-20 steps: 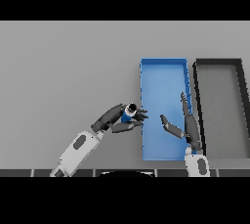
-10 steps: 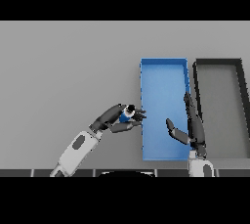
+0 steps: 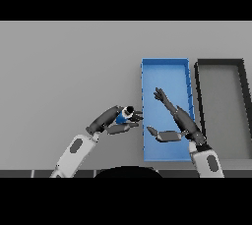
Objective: Pick up the blue pipe and place it into the blue bin.
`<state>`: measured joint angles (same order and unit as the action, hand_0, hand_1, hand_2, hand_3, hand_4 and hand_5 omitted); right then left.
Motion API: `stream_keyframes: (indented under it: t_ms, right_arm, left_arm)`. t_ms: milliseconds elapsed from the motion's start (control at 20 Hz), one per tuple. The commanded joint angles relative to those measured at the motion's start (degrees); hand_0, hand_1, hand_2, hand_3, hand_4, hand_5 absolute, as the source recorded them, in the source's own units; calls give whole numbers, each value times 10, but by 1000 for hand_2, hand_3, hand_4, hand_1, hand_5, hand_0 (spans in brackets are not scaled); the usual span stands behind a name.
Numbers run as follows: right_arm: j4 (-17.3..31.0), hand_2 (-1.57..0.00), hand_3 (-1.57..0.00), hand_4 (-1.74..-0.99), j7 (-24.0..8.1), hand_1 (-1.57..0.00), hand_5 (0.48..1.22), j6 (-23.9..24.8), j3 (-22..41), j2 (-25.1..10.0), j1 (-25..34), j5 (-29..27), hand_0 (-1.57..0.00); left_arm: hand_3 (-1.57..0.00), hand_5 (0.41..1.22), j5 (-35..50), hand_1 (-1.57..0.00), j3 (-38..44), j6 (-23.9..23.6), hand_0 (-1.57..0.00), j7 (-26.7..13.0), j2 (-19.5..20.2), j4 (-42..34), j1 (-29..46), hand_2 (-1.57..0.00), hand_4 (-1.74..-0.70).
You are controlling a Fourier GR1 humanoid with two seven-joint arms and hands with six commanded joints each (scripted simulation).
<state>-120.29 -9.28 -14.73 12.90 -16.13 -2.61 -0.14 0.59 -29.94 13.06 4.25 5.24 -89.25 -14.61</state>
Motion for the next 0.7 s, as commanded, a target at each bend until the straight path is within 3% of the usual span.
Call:
stream_keyframes:
  t_ms: [0, 200, 500, 650]
  right_arm:
    - [-7, -1, 1, -1256, -16, 0, 523, -2, 10, 2, 16, 0, 1]
    - [-4, 0, 1, -1232, -65, 1, 525, -26, 38, 13, 62, -23, 1]
    - [33, 1, 1, -1195, -92, 1, 513, -51, 76, 38, 153, -31, 1]
    - [57, 1, 1, -1200, -121, 1, 514, -60, 84, 57, 199, -52, 1]
  left_arm:
    - [-1571, 1221, -5, -1571, 0, -2, -1571, 2, -6, 8, -4, -1571, -1474]
    - [-1571, 1221, -6, -1571, 6, 6, -1571, -4, -9, 6, -5, -1571, -1475]
    - [-1571, 1221, 0, -1571, 16, 29, -1571, -4, -12, 4, -3, -1571, -1475]
    - [-1571, 1221, 5, -1571, 17, 44, -1571, 0, -17, 4, 4, -1571, -1468]
